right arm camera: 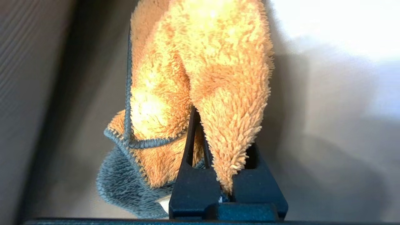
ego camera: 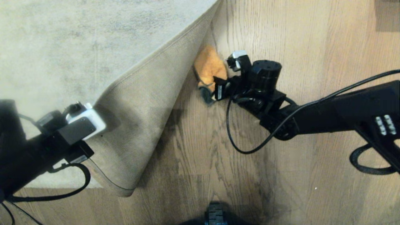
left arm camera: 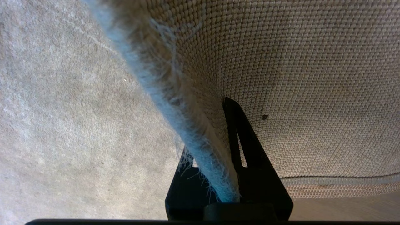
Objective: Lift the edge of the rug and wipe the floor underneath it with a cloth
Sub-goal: Wipe the floor under the carpet with a rag
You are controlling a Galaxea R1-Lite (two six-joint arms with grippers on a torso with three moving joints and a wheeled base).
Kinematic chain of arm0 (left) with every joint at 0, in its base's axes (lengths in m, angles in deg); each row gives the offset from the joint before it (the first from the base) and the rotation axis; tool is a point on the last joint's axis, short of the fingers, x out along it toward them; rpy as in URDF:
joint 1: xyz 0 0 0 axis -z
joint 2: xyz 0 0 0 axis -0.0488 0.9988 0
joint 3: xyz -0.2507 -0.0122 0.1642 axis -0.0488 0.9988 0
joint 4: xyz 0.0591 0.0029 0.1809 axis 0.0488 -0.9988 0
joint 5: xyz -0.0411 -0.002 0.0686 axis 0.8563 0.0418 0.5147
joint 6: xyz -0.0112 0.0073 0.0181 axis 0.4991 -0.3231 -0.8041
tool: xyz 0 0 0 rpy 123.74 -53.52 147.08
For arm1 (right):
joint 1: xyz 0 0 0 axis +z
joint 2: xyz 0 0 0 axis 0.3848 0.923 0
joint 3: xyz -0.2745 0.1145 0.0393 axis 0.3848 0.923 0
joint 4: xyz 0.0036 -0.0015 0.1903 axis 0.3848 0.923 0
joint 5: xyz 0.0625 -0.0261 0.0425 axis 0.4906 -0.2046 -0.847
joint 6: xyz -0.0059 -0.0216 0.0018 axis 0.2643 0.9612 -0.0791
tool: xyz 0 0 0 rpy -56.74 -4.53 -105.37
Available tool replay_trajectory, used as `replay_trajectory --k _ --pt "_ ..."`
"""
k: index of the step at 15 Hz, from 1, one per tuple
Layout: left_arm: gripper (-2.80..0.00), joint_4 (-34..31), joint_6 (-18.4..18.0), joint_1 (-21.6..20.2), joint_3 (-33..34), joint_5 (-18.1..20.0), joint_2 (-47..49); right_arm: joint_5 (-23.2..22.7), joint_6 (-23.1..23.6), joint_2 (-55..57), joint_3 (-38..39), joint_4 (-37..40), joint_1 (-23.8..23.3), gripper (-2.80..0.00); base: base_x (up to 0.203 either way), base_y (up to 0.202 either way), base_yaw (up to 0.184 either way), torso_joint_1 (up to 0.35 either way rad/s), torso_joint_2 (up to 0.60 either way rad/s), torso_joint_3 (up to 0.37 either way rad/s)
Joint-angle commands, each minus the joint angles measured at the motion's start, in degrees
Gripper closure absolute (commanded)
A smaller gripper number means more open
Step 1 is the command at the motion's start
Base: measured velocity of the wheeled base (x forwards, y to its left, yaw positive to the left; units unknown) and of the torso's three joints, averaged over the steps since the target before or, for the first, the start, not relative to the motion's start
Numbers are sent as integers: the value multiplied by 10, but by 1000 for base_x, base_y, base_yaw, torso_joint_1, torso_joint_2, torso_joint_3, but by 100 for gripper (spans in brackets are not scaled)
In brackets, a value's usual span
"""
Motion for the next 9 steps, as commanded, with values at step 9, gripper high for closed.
replay_trajectory --k 9 --pt "0 2 -4 0 9 -1 3 -54 0 -177 280 20 37 0 0 0 0 0 0 0"
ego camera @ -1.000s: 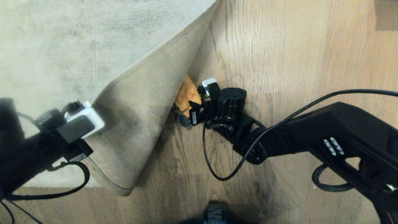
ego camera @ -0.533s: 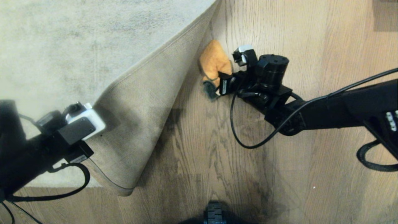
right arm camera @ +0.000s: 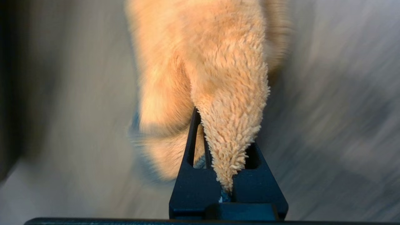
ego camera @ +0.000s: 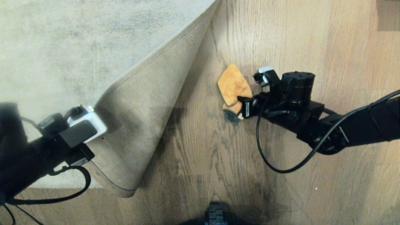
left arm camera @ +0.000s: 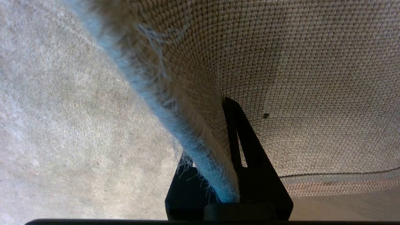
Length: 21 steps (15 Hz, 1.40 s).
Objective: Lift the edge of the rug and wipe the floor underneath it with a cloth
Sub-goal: Wipe the floor under the carpet with a rag
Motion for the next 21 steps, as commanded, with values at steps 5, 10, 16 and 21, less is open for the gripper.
replay_trajectory --k 5,10,16,21 --pt "0 2 -3 0 6 -1 1 6 0 -50 162 -45 149 0 0 0 0 0 0 0" --pt "0 2 -3 0 10 -1 1 14 -20 6 202 -77 182 0 0 0 0 0 0 0" --pt "0 -1 -4 0 18 -7 6 14 -39 116 219 -223 184 0 0 0 0 0 0 0" --pt "0 1 -4 1 25 -12 12 14 -41 185 254 -362 178 0 0 0 0 0 0 0"
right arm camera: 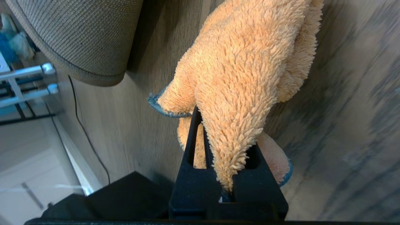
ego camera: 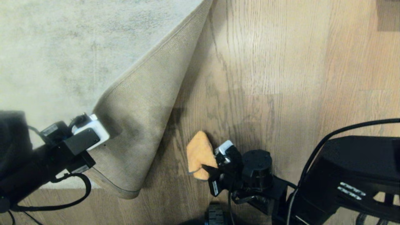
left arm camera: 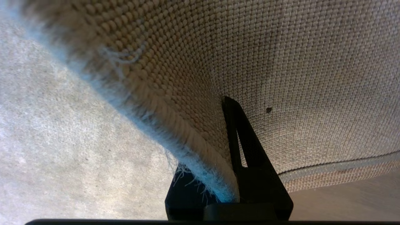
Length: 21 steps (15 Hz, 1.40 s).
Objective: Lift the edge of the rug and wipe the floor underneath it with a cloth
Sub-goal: Wipe the floor under the carpet with a rag
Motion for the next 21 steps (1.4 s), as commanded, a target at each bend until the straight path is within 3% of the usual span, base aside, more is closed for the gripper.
replay_trajectory --k 1,11,18,21 --pt "0 3 -3 0 2 -1 6 0 0 36 5 -35 -12 0 0 0 0 0 0 0" --pt "0 4 -3 2 2 -1 7 0 0 -54 -28 -18 -108 0 0 0 0 0 0 0" --pt "0 4 -4 2 2 -2 4 0 0 -115 -160 95 -160 0 0 0 0 0 0 0" --pt "0 4 -4 2 2 -2 4 -1 1 -161 -164 146 -161 0 0 0 0 0 0 0"
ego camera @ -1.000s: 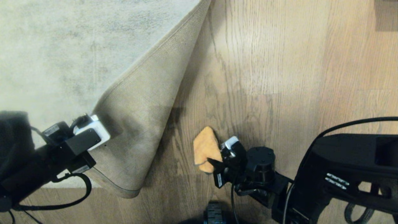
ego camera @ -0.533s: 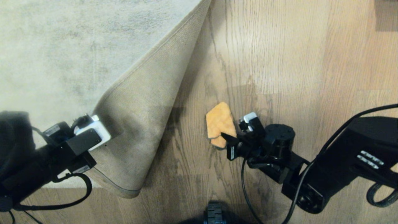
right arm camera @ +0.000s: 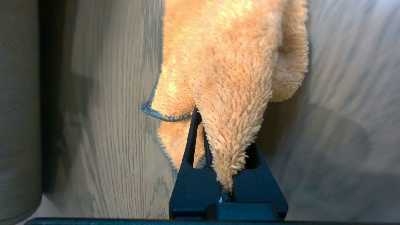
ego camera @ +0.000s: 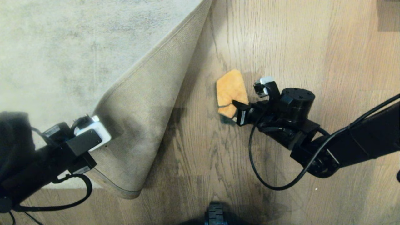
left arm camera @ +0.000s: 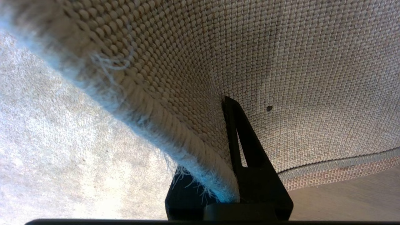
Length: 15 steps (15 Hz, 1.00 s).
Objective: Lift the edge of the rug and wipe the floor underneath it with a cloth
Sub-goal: Wipe the floor under the carpet with a rag
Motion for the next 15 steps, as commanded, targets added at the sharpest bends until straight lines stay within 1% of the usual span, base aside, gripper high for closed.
replay_trajectory --k 1,3,5,7,9,11,15 --pt "0 2 -3 0 4 0 -1 -1 0 -50 18 13 12 0 0 0 0 0 0 0" --pt "0 2 -2 -1 4 0 -1 -1 -2 -69 64 11 53 0 0 0 0 0 0 0" --pt "0 1 -2 -1 5 -1 0 2 -24 -79 97 6 121 0 0 0 0 0 0 0" --pt "0 2 -2 -1 8 -1 0 18 -42 -63 104 4 174 0 0 0 0 0 0 0" --pt "0 2 -2 -1 13 -9 0 23 -49 -30 106 -3 200 0 0 0 0 0 0 0" --pt "0 2 -2 -1 18 -12 0 24 -60 8 109 -25 217 0 0 0 0 0 0 0" --pt "0 2 -2 -2 25 -13 1 27 -66 98 110 -103 223 0 0 0 0 0 0 0"
